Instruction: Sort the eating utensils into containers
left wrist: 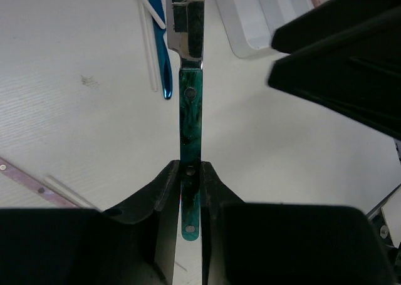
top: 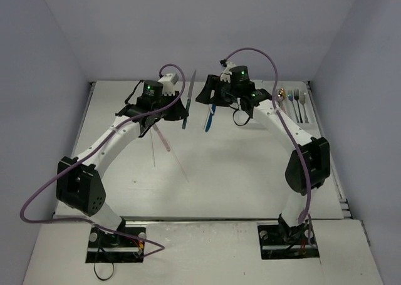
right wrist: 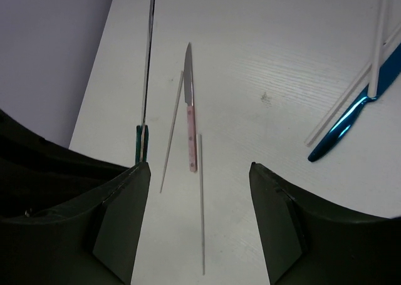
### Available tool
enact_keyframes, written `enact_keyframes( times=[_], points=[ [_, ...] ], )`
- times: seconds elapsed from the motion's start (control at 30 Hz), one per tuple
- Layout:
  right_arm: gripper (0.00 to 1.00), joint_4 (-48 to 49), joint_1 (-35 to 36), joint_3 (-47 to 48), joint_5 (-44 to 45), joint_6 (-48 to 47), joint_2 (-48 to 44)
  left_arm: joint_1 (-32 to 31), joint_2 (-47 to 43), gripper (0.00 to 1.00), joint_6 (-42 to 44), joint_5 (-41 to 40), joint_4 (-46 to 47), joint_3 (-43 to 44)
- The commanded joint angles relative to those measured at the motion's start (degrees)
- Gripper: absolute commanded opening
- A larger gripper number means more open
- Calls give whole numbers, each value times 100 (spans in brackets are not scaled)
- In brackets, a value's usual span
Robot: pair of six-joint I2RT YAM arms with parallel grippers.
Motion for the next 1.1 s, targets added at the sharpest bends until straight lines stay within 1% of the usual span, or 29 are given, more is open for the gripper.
enact_keyframes(
  times=[0.0, 0.17, 0.27, 0.3, 0.33, 0.37, 0.4, 0.43, 0.47, 0.5, 0.53, 0.57, 0.63, 0.67, 0.7, 0.73, 0.77, 0.8, 0.9, 0.97, 1.07],
  points=[
    [61, 409, 326, 542, -45, 136, 179, -112, -347, 0, -148, 120, 571, 152],
    [60, 410, 530, 684, -62, 70, 413, -135, -333, 0, -136, 128, 597, 175],
    [57, 417, 584, 727, -201, 53, 531, -151, -325, 0, -137, 145, 606, 167],
    [54, 418, 591, 738, -244, 43, 575, -156, -329, 0, -133, 142, 622, 166],
    [50, 418, 595, 748, -284, 34, 618, -161, -334, 0, -128, 138, 641, 166],
    [41, 424, 595, 754, -327, 34, 631, -161, -340, 0, -128, 144, 647, 160],
    [38, 426, 595, 762, -370, 23, 646, -161, -342, 0, -123, 146, 650, 152],
    [25, 426, 595, 774, -416, 2, 672, -161, -342, 0, -119, 146, 654, 144],
    [9, 426, 595, 791, -458, -31, 697, -161, -345, 0, -113, 155, 661, 134],
    [0, 426, 595, 809, -493, -73, 715, -161, -351, 0, -101, 173, 669, 122],
    [0, 427, 586, 809, -502, -100, 715, -161, -360, 0, -83, 192, 702, 114],
    [0, 431, 577, 799, -502, -152, 710, -161, -360, 10, -40, 259, 702, 109],
    [0, 427, 532, 773, -490, -209, 683, -160, -364, 23, 11, 318, 683, 105],
    [0, 427, 479, 726, -472, -280, 653, -154, -388, 51, 87, 341, 630, 105],
    [0, 422, 378, 695, -471, -347, 610, -144, -403, 70, 148, 318, 555, 101],
    [0, 416, 289, 666, -476, -396, 566, -135, -417, 83, 188, 287, 477, 94],
    [0, 407, 222, 601, -476, -427, 524, -130, -447, 84, 225, 267, 398, 81],
    [0, 399, -49, 479, -476, -559, 449, -106, -510, 88, 372, 190, 280, 47],
    [0, 315, -759, 228, -436, -945, 183, 7, -659, 89, 659, -26, 73, -111],
    [0, -82, -1166, 150, -145, -1454, 87, 166, -804, 88, 761, -191, -2, -330],
    [0, -483, -1474, 231, 332, -2205, 131, 246, -934, 89, 910, -473, -76, -615]
  ],
)
